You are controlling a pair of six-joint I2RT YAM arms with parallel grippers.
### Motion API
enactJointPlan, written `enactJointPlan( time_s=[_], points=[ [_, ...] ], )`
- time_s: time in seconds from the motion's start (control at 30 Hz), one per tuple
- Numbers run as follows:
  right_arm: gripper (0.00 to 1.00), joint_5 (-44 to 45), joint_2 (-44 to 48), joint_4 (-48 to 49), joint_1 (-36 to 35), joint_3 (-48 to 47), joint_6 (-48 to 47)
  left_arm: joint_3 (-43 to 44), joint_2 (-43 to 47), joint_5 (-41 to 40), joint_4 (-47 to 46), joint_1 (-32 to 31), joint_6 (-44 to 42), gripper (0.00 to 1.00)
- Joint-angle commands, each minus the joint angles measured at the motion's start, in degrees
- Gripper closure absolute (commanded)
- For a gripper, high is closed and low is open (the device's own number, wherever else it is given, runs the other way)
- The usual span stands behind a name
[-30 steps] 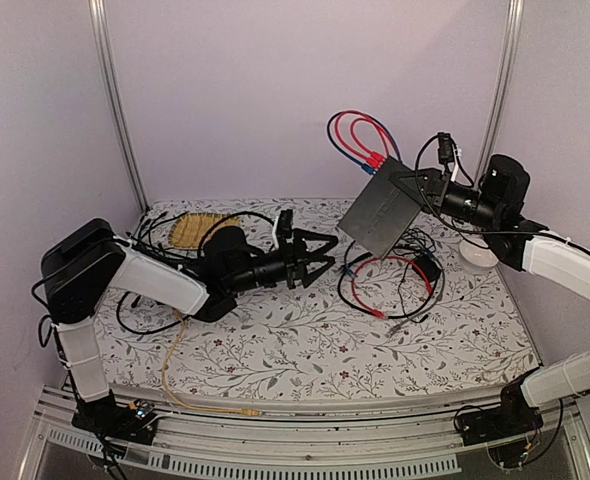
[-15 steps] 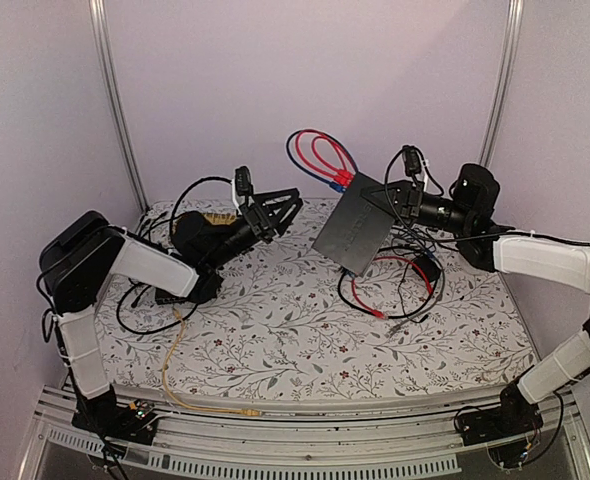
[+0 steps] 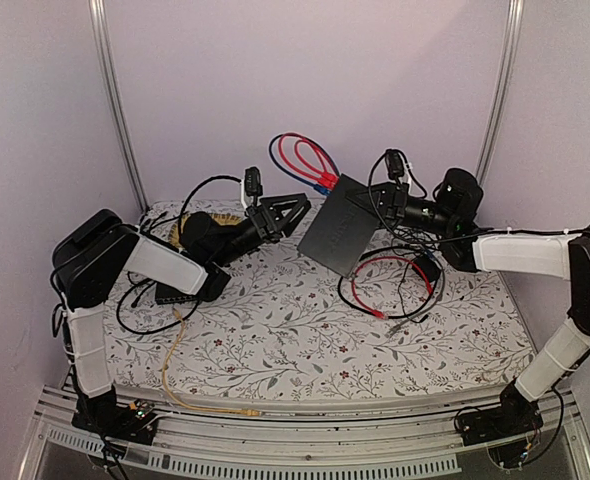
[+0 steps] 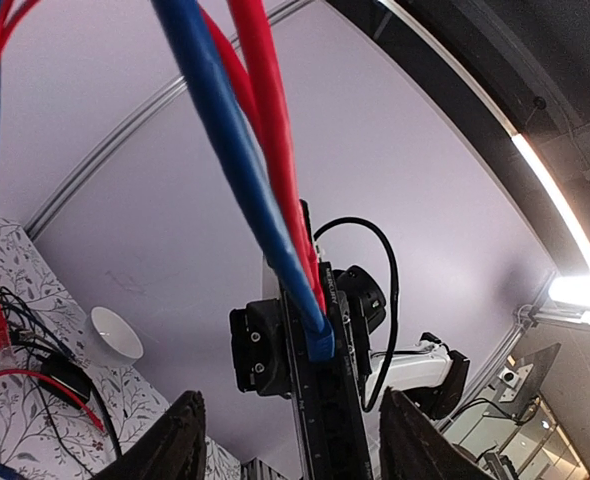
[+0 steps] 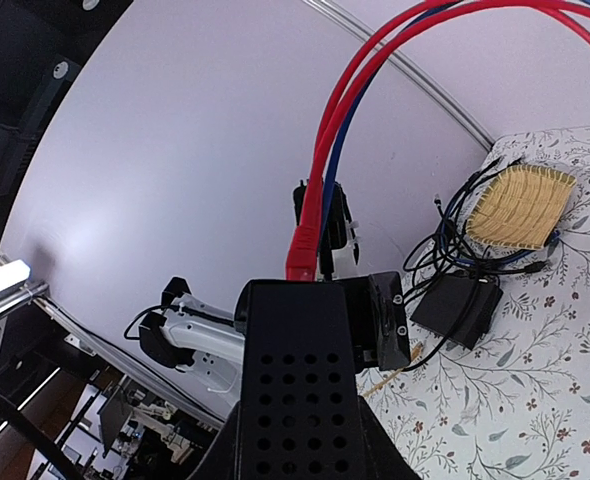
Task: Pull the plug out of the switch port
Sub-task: Pull the connector from the switch port.
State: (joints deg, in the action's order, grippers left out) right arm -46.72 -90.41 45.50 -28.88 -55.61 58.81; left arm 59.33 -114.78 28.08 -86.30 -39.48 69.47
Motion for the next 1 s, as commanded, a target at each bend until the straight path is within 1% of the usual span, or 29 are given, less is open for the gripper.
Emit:
enactJointPlan(
  time_s=[0.0,0.17,0.4,0.97],
  points=[
    [0.99,0.04,-0.65,9.5,-0.97,-3.35,2.48,0.59,-0.86,0.99,-4.67,0.54,0.16,0.41],
    [0.99,0.22,-1.29,10.08,-1.14,-3.4,2.8,0.92,-0.79,0.92,-5.01,0.51,0.05,0.42],
    [0.99,0.38,-2.67,11.11,-1.25,-3.84,3.24,1.69,-1.0,1.21,-4.75,0.24,0.13,0.5],
    [0.98,0.77,-5.67,12.28,-1.81,-5.29,3.59,4.18,-1.5,2.17,0.37,-1.15,-2.89,0.51]
  ],
)
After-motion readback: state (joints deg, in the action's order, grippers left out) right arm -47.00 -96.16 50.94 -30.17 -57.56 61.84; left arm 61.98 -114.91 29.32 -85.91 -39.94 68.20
